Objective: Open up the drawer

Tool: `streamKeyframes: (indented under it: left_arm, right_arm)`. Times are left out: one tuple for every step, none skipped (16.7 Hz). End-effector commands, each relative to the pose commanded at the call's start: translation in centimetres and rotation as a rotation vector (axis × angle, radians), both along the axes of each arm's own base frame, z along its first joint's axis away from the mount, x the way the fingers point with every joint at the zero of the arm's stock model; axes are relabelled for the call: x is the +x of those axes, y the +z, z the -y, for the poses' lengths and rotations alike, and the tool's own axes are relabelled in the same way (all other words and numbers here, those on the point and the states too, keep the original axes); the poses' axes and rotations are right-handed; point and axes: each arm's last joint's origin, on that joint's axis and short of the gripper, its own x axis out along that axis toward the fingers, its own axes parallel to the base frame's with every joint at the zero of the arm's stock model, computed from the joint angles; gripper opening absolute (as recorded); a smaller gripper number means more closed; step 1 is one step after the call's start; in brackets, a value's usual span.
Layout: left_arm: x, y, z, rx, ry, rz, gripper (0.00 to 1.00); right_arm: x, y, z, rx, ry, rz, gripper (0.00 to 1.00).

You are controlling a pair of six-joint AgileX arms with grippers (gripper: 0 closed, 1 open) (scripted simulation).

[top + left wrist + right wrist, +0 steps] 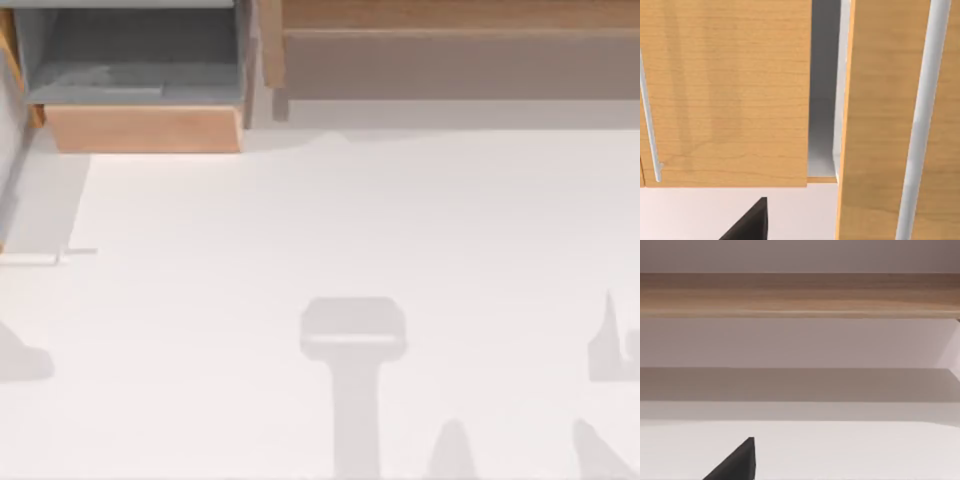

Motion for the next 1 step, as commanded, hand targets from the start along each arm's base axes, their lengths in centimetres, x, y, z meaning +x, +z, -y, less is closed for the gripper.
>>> streamKeyframes:
  left_arm:
    - [0.0,0.0,0.0,0.0,0.0,0.0,1.0]
  right_arm:
    - [0.0,0.0,0.0,0.0,0.0,0.0,1.0]
